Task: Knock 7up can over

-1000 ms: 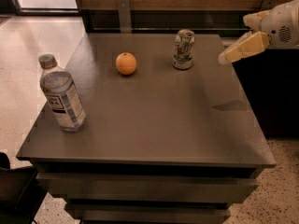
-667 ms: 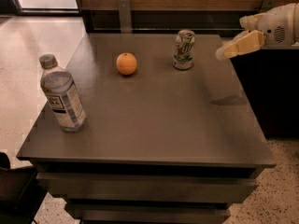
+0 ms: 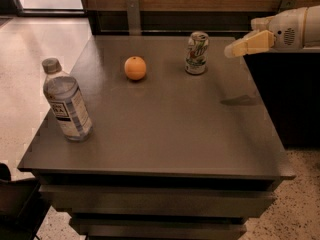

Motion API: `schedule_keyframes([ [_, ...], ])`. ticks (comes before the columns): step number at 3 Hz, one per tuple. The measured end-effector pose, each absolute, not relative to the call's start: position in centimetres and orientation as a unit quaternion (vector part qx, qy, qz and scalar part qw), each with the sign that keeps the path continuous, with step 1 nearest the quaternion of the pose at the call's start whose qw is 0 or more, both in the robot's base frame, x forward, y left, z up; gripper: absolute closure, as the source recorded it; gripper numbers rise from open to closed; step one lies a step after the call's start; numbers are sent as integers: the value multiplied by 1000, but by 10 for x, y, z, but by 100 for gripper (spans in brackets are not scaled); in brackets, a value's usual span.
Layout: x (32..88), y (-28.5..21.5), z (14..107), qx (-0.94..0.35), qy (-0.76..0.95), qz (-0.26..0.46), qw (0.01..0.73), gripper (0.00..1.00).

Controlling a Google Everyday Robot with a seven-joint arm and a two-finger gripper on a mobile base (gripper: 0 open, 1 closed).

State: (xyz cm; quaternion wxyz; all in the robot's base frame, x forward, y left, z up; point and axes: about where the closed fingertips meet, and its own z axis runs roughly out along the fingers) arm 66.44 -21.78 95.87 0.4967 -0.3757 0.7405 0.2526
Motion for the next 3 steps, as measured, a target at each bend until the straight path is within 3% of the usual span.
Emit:
schedule_keyframes([
  [3,685,-186,924,-387,710,269,523,0],
])
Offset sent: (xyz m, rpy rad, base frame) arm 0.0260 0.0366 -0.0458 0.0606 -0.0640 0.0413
